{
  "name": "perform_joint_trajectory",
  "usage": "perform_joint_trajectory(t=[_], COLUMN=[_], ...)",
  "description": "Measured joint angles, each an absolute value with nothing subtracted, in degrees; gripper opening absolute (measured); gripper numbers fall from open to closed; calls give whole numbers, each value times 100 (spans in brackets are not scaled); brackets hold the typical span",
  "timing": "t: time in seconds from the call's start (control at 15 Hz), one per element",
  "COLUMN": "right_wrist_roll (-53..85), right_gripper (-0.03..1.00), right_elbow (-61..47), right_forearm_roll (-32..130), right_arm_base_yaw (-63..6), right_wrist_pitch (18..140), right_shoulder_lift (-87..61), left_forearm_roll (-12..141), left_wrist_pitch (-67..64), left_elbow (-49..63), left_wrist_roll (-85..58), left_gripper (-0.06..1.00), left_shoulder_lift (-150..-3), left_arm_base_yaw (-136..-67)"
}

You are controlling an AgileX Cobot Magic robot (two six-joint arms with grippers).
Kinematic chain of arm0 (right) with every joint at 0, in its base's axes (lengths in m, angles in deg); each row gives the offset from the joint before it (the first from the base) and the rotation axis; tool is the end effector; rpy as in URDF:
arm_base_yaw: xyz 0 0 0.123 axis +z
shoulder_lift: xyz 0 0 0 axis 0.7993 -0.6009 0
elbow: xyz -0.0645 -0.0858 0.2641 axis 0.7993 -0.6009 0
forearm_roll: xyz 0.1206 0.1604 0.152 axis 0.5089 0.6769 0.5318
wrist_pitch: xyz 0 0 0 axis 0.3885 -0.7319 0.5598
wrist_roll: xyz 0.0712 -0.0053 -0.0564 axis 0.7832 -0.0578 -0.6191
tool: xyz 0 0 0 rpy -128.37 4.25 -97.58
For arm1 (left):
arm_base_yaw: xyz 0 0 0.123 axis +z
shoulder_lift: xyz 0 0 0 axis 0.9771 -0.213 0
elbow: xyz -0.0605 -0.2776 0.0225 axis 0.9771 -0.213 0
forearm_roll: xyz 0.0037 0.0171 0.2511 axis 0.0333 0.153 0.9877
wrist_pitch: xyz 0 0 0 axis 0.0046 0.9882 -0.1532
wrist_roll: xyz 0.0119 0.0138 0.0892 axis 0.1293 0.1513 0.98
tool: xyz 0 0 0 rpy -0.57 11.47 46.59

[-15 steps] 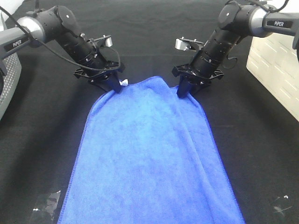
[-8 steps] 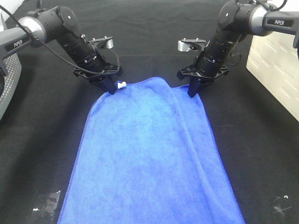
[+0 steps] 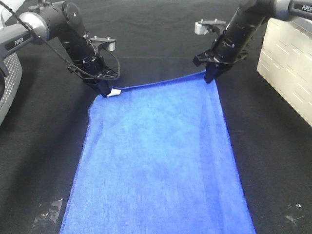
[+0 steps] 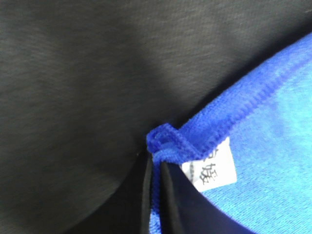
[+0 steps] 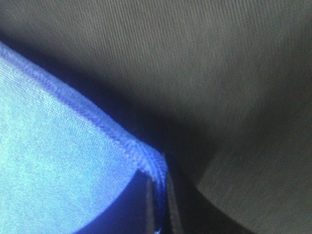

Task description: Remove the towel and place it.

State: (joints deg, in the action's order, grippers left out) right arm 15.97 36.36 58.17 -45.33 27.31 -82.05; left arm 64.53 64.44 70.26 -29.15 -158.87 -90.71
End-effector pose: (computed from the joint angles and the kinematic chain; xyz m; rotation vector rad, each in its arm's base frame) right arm 0.5128 0.0929 0.1440 -0.6028 2.7548 0.3358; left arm 0.5259 -0.1421 0.1065 0.7026 2.8116 -0.3221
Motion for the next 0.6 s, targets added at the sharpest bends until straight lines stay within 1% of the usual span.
perform_joint_trajectory(t=[0.33, 0.6], right_wrist_roll=[1592, 1592], right_gripper=[1, 1], right_elbow=[4140, 4197], right_forearm_roll=[5731, 5553], right_arm_base_yaw=[-4533, -4533], right_wrist_pitch=[2708, 3000], right_shoulder_lift=[-8205, -8205], left_forearm_roll=[6562, 6562], left_wrist_pitch=[6455, 6152], left_elbow=[7731, 8281], left_wrist_roll=[-2909, -2869], left_gripper=[2, 2], left_shoulder_lift=[-15892, -15892], left_arm_base_yaw=[-9071, -9071])
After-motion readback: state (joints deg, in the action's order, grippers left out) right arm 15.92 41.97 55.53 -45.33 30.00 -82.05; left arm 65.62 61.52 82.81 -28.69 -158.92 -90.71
